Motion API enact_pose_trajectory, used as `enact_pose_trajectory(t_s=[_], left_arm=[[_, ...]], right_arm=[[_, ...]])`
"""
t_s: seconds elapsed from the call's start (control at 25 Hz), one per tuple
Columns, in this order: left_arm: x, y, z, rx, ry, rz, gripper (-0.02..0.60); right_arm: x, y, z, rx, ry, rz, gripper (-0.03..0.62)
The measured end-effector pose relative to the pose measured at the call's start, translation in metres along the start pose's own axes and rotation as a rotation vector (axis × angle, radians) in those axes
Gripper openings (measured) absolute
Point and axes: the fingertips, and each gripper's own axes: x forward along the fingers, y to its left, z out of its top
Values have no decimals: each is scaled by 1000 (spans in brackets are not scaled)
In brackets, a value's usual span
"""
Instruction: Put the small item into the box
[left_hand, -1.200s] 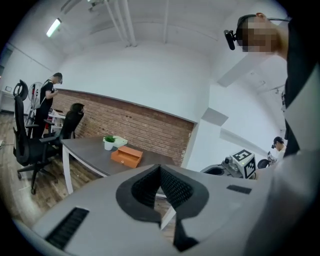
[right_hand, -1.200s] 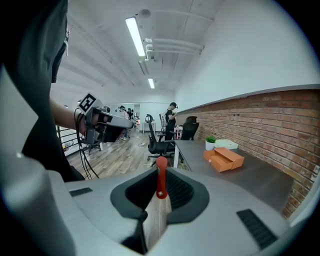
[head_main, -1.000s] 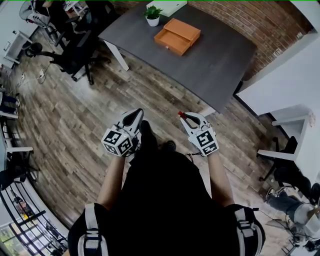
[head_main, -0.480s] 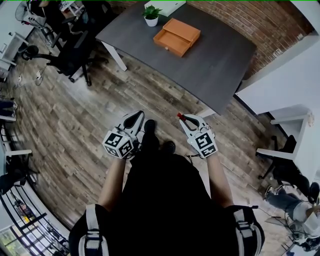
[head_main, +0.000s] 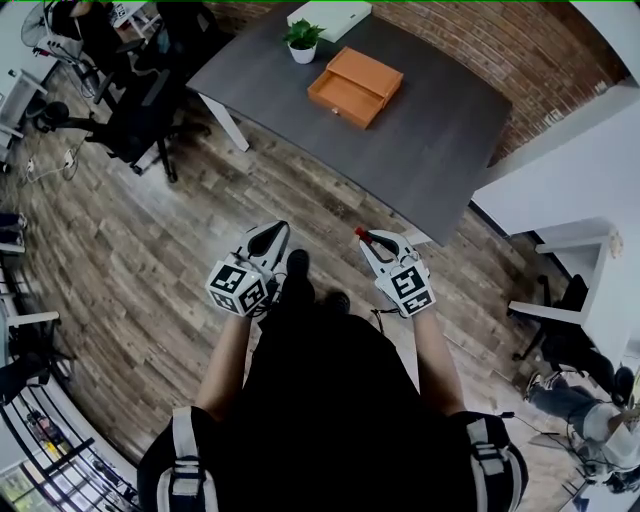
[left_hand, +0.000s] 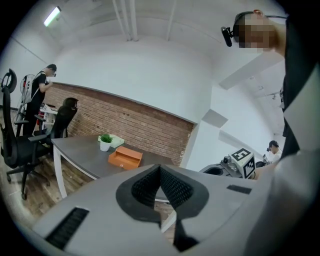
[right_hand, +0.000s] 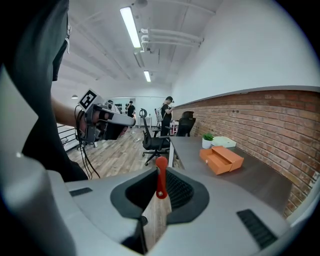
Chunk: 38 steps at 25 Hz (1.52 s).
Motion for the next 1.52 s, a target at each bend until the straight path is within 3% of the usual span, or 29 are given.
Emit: enact_pose_trajectory(t_s=[0.84, 1.52], left_arm=[[53, 106, 45, 37, 30, -80, 23], [69, 160, 68, 67, 46, -163, 23]], right_arm=[[98, -43, 48, 5, 39, -62, 66], [152, -53, 67, 6, 66, -114, 66]])
